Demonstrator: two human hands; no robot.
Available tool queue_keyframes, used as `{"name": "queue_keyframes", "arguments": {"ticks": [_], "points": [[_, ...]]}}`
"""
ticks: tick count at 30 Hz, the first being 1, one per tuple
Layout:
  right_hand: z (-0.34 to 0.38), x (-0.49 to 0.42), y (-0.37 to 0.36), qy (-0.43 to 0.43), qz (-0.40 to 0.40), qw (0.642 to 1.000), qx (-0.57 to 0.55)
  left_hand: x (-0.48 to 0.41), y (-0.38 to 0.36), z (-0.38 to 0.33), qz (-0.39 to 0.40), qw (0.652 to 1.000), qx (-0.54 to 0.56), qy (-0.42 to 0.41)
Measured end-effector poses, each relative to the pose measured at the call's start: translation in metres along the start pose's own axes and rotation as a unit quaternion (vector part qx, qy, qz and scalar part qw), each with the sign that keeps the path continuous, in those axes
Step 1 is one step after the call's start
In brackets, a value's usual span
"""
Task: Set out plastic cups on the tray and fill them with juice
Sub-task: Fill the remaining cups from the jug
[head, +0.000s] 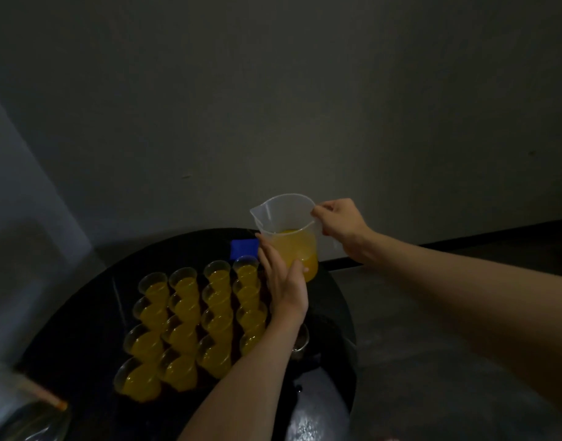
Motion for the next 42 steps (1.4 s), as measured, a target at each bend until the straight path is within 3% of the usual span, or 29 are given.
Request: {"name": "queue_keyframes", "arguments": {"ticks": [7, 23, 42], "points": [[0.000, -0.010, 0.013, 0.004, -0.016, 0.999, 0.040, -0.002, -0.016, 0.013, 0.033, 0.999, -0.022, 0.009], [-0.007, -0.033, 0.026, -0.022, -0.033, 0.993, 0.110, -0.018, -0.040, 0.048, 0.054, 0.996, 0.073, 0.020], [-0.014, -0.044, 0.000, -0.005, -0.038, 0.970, 0.241, -0.004, -0.046, 0.082, 0.029, 0.985, 0.154, 0.073]]}}
Point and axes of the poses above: each hand's wrist, its own x-axis away from the middle knuckle, its own y-axis out of the back of the hand, z = x × y, the point moved 6 cm from there along -x, towards the middle knuckle, and after that the axes turned 12 degrees about -y, right-handed, at the moved point
